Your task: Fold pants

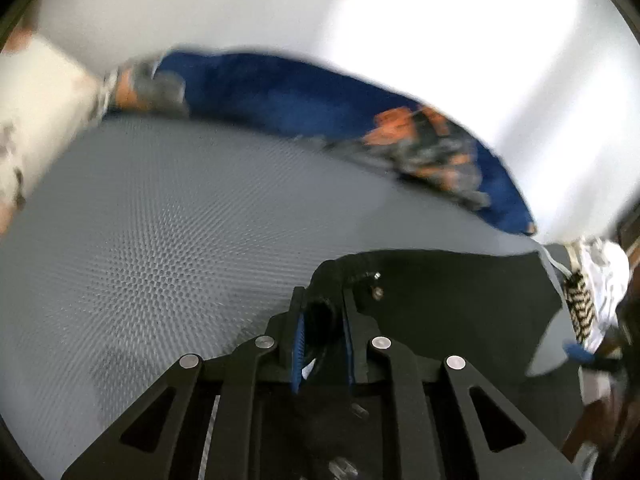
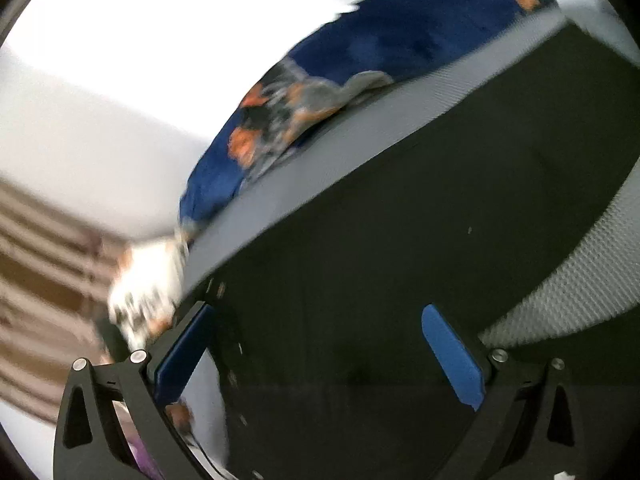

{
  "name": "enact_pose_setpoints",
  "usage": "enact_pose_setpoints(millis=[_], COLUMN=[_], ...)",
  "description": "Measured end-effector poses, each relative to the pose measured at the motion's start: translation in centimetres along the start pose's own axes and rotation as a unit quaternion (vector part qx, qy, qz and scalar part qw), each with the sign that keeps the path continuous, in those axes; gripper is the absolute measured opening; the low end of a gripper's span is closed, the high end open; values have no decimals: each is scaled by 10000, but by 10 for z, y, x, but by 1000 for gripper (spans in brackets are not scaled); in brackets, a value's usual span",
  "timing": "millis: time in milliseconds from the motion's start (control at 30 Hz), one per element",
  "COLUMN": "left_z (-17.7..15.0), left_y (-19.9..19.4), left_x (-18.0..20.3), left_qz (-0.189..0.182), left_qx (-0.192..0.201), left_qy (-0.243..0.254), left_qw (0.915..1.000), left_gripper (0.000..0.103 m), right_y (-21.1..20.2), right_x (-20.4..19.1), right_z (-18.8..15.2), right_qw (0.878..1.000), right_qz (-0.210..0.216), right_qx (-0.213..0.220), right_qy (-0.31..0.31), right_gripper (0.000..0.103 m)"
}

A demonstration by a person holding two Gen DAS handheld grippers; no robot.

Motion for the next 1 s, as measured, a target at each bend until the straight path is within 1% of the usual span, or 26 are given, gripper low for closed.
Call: enact_pose_setpoints(millis=[100,167,233,300,367,400,433,467,533,567,633,733,867,1000], left_z=[-16,-30,-43,-57,-71,-76,-83,-89,-99,-102,-104,-104,-106,-115], left_y=[-35,-52,-66,-80,-88,-91,-95,-97,-99,-99,-99,-102,-107,-119], left_x=[29,45,54,58,61,62,62,63,65,65,65,60,48,38], left_qz=[-144,-191,-303,-398,-567,-606,-613,-660,-704,-662,-678,-570,-423,-203], left_qx=[212,248,270,281,267,258,236,185,96,51,-12,-13,-105,-239], left_qy=[129,150,-2,-256,-552,-637,-718,-821,-938,-952,-997,-1064,-1218,-1286], left_qw=[9996,9994,9992,9985,9965,9958,9953,9943,9931,9932,9927,9927,9916,9912], left_gripper=[16,16,16,16,16,16,17,17,17,17,18,18,19,20], right_y=[18,33,47,62,76,80,83,85,82,80,69,42,-2,-24], right_x=[12,19,24,33,35,36,39,40,44,47,53,57,54,52], right_z=[33,48,58,63,65,66,66,66,63,60,47,20,-33,-87], right_qw=[9980,9951,9905,9868,9829,9823,9824,9833,9863,9874,9874,9899,9922,9916], right_qz=[296,367,524,422,575,556,509,422,150,-17,24,11,208,303], right_qx=[-77,-254,-438,-627,-816,-862,-871,-857,-830,-825,-711,-550,-417,-497], right_qy=[558,880,1190,1432,1547,1566,1573,1551,1416,1347,1412,1307,1156,1155], right_gripper=[102,99,90,82,80,79,76,69,14,9,7,7,7,7])
Point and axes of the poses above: each gripper's, at about its wrist camera, not at the fingertips, and y roughly the way its jaws point, x to its right, z to its top, the point moved 5 cm from there along y, roughly the way its jaws point
